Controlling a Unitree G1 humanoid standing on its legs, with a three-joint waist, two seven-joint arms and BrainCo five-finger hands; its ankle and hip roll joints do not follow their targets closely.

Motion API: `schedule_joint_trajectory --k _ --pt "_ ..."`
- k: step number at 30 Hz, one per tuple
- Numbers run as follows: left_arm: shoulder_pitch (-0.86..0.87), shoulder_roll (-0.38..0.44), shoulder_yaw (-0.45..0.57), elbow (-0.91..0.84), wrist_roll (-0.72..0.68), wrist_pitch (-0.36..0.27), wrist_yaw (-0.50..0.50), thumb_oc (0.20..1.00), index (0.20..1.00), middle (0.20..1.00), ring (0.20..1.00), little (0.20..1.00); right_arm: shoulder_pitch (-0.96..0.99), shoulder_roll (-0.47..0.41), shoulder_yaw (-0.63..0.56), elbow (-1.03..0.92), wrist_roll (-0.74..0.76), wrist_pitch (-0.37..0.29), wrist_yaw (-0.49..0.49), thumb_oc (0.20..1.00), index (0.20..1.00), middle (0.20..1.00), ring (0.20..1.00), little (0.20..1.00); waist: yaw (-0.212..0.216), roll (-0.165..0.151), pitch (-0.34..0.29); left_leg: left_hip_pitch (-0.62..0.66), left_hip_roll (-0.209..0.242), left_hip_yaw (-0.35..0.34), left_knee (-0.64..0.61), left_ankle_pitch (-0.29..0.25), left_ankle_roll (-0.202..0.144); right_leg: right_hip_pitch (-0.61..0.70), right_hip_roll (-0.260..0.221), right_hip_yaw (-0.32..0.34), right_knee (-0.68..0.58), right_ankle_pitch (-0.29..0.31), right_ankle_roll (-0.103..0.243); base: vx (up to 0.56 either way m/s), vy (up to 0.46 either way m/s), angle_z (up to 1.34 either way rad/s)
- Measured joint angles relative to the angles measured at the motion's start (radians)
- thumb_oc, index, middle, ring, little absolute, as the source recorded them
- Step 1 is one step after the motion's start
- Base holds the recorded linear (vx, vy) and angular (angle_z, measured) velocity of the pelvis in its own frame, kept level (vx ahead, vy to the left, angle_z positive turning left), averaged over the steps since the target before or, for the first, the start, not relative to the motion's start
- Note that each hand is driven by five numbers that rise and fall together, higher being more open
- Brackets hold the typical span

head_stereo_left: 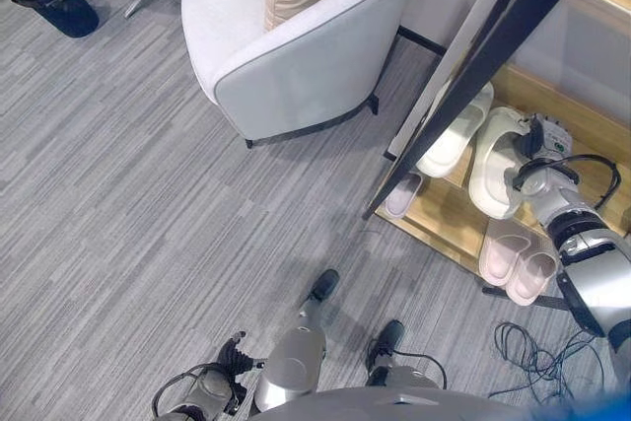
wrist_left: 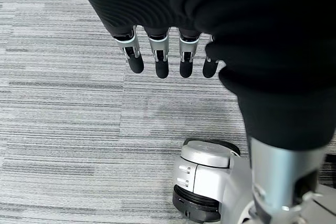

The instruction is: Arrange the slippers neatly on the shoe rack.

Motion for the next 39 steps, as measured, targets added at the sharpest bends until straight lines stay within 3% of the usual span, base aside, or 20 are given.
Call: schedule_joint_trajectory --k 1,2,3,22,39 --pt "-0.001 -0.001 0.0 0.0 0.0 0.0 0.0 1.0 1.0 1.0 1.0 1.0 -0.004 -0.001 0.0 0.003 0.002 0.001 0.002 0.2 0.2 0.2 0.2 0.2 0.002 0.002 0.001 0.0 0.0 0.0 0.0 0.0 0.0 0.0 0.0 0.0 0.0 0.0 0.0 0.0 0.0 0.0" --pt "-0.001 -0.001 0.0 0.0 0.0 0.0 0.0 1.0 1.0 1.0 1.0 1.0 -0.005 -0.001 -0.001 0.007 0.014 -0.001 0.0 0.539 0.539 0.539 0.539 0.539 0.004 0.002 0.001 0.0 0.0 0.0 0.0 0.0 0.0 0.0 0.0 0.0 0.0 0.0 0.0 0.0 0.0 0.0" --pt "-0.001 -0.002 0.0 0.0 0.0 0.0 0.0 1.0 1.0 1.0 1.0 1.0 -0.007 -0.001 -0.001 0.01 0.028 -0.002 0.0 1.0 1.0 1.0 1.0 1.0 0.004 0.003 0.002 0.0 0.0 0.0 0.0 0.0 0.0 0.0 0.0 0.0 0.0 0.0 0.0 0.0 0.0 0.0" --pt "-0.002 -0.018 -0.001 0.017 0.002 0.002 0.0 1.0 1.0 1.0 1.0 1.0 0.048 -0.011 -0.048 -0.028 0.078 -0.003 -0.005 1.0 1.0 1.0 1.0 1.0 0.006 0.026 -0.005 0.034 -0.003 0.0 0.0 0.0 0.0 0.035 -0.003 -0.001 0.001 -0.002 0.002 0.0 0.0 0.0" --pt "0.005 -0.007 0.006 0.02 0.003 0.004 -0.001 1.0 1.0 1.0 1.0 1.0 0.129 -0.008 -0.096 -0.18 0.074 -0.002 -0.006 1.0 1.0 1.0 1.0 1.0 -0.013 0.003 -0.011 0.032 -0.004 -0.005 0.001 0.005 0.008 0.036 -0.003 -0.004 0.004 -0.001 0.003 0.0 0.0 0.0"
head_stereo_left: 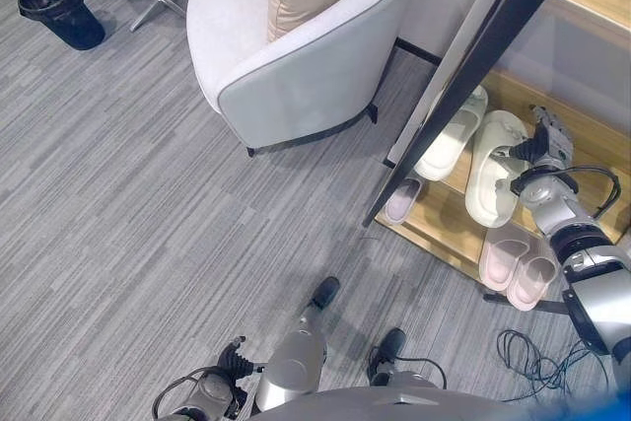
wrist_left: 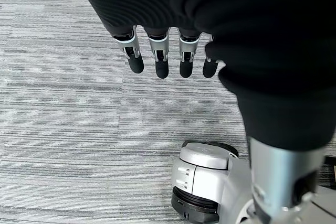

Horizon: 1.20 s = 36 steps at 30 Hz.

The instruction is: Arrange the slippers neatly on the shoe rack.

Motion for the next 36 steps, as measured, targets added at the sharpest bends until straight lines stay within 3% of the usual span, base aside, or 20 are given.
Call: schedule_joint_trajectory --k 11,19,29,36 --pt "0.002 0.0 0.002 0.0 0.0 0.0 0.0 1.0 1.0 1.0 1.0 1.0 0.107 0.001 -0.111 -0.103 0.003 -0.008 -0.059 1.0 1.0 1.0 1.0 1.0 0.001 -0.007 0.004 -0.003 -0.002 -0.003 -0.001 -0.003 -0.004 -0.002 -0.001 -0.003 0.0 -0.001 0.0 0.0 0.0 0.0" --pt "0.002 0.0 0.002 0.0 0.001 -0.001 0.0 1.0 1.0 1.0 1.0 1.0 0.139 0.001 -0.117 -0.094 0.002 -0.009 -0.072 1.0 1.0 1.0 1.0 1.0 -0.001 -0.014 0.007 -0.014 -0.005 -0.012 -0.001 -0.003 -0.005 -0.008 -0.002 -0.012 -0.002 -0.002 0.002 0.0 0.002 0.02" --pt "-0.01 0.011 -0.002 0.015 0.0 -0.002 0.001 1.0 1.0 1.0 1.0 1.0 -0.012 -0.004 -0.075 0.084 0.006 -0.012 -0.079 1.0 1.0 1.0 1.0 1.0 0.006 -0.044 0.022 -0.052 -0.006 -0.018 -0.001 -0.004 -0.006 -0.045 -0.001 -0.013 -0.004 -0.006 0.005 0.01 -0.005 0.01" --pt "-0.025 0.004 -0.005 0.022 0.0 -0.003 0.0 1.0 1.0 1.0 1.0 1.0 -0.052 -0.024 -0.064 0.138 0.045 -0.014 -0.095 1.0 1.0 1.0 1.0 1.0 0.024 -0.042 0.025 -0.07 -0.014 -0.019 0.006 -0.001 -0.006 -0.057 -0.009 -0.023 -0.004 0.0 0.007 0.03 -0.008 0.02"
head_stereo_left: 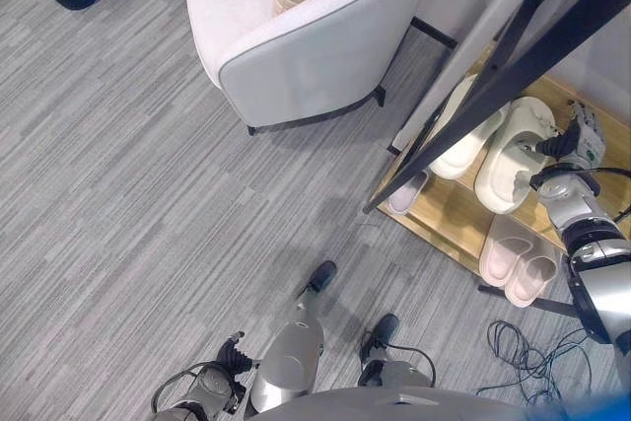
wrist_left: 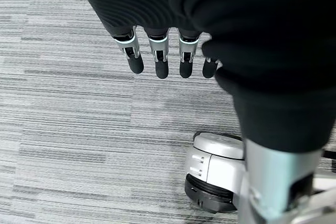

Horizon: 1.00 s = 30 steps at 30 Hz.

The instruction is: Arrange the slippers neatly on the shoe rack.

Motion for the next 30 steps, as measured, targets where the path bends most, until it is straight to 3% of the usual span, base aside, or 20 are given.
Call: schedule_joint_trajectory --k 5,21,23,26,30 --pt "0.0 -0.003 0.001 0.0 0.0 0.0 0.001 1.0 1.0 1.0 1.0 1.0 0.001 0.0 -0.002 -0.004 0.075 -0.007 0.002 1.0 1.0 1.0 1.0 1.0 0.004 0.001 0.0 0.0 -0.001 -0.001 0.0 0.0 0.0 0.0 -0.001 0.0 0.0 0.0 0.0 0.0 0.007 0.0" --pt "0.004 -0.02 0.007 0.006 0.012 0.009 0.019 1.0 1.0 1.0 1.0 1.0 0.127 0.005 -0.064 -0.112 0.067 -0.008 0.016 1.0 1.0 1.0 1.0 1.0 -0.007 0.03 -0.005 0.05 -0.017 0.0 0.008 -0.001 -0.002 0.059 -0.016 -0.009 0.004 0.001 0.008 -0.02 0.016 0.02" --pt "0.009 -0.021 0.007 0.006 0.012 0.014 0.019 1.0 1.0 1.0 1.0 1.0 0.138 0.005 -0.086 -0.151 0.069 -0.008 0.019 1.0 1.0 1.0 1.0 1.0 -0.011 0.03 -0.013 0.052 -0.017 0.002 0.008 -0.001 -0.002 0.06 -0.016 -0.006 0.004 0.002 0.008 0.0 0.0 0.0" --pt "0.04 -0.024 0.048 0.005 0.033 0.022 0.012 1.0 1.0 1.0 1.0 1.0 0.249 0.007 -0.143 -0.357 0.065 -0.02 0.019 1.0 1.0 1.0 1.0 1.0 -0.025 0.03 -0.043 0.076 -0.016 0.004 -0.001 -0.001 -0.002 0.078 -0.019 -0.002 0.001 -0.001 0.009 0.01 -0.023 -0.02" --pt "0.083 -0.024 0.056 0.006 0.049 0.024 0.012 1.0 1.0 1.0 1.0 1.0 0.341 0.007 -0.201 -0.403 0.033 -0.027 0.009 1.0 1.0 1.0 1.0 1.0 -0.043 0.031 -0.075 0.107 -0.013 0.017 -0.008 -0.004 0.002 0.101 -0.02 0.009 0.0 -0.004 0.01 0.0 -0.044 -0.1"
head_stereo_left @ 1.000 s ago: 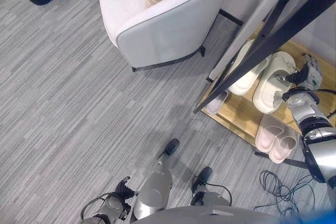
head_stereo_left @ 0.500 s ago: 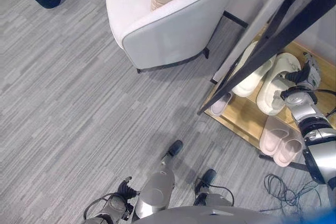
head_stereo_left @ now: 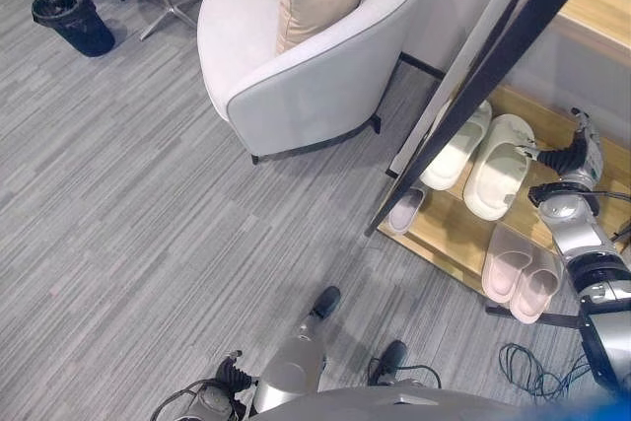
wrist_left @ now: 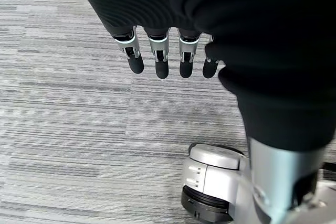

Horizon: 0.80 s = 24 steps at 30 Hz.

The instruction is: Arrange the slippers neatly on the shoe rack.

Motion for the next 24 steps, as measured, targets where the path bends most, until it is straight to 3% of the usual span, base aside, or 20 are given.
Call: schedule_joint_trajectory --k 5,8,16,24 --pt "0.029 -0.006 0.021 0.01 0.016 0.005 -0.004 1.0 1.0 1.0 1.0 1.0 0.088 -0.004 -0.038 0.065 -0.016 0.01 0.0 1.0 1.0 1.0 1.0 1.0 -0.039 0.011 -0.025 0.02 0.009 0.027 -0.001 -0.004 0.006 0.007 0.0 0.03 0.0 -0.001 0.001 -0.01 -0.057 -0.16" --pt "0.039 -0.026 0.017 0.017 0.031 0.006 -0.014 1.0 1.0 1.0 1.0 1.0 0.099 -0.004 -0.034 0.211 0.002 0.019 0.03 1.0 1.0 1.0 1.0 1.0 -0.067 0.049 -0.05 0.037 0.02 0.047 -0.008 -0.007 0.01 0.011 0.008 0.051 0.0 0.001 -0.002 0.0 -0.064 -0.25" --pt "0.048 -0.028 0.017 0.021 0.031 0.006 -0.015 1.0 1.0 1.0 1.0 1.0 0.101 -0.004 -0.032 0.339 0.077 0.019 0.071 1.0 1.0 1.0 1.0 1.0 -0.071 0.06 -0.053 0.067 0.038 0.063 -0.022 -0.009 0.007 0.024 0.02 0.069 0.0 -0.004 -0.012 0.01 -0.036 -0.06" --pt "0.063 -0.035 0.019 0.031 0.029 0.007 -0.014 1.0 1.0 1.0 1.0 1.0 0.093 0.022 -0.031 0.309 0.167 -0.002 0.087 1.0 1.0 1.0 1.0 1.0 -0.081 0.099 -0.052 0.066 0.041 0.082 -0.022 -0.016 0.013 0.015 0.02 0.089 0.0 -0.004 -0.011 0.01 -0.022 -0.07"
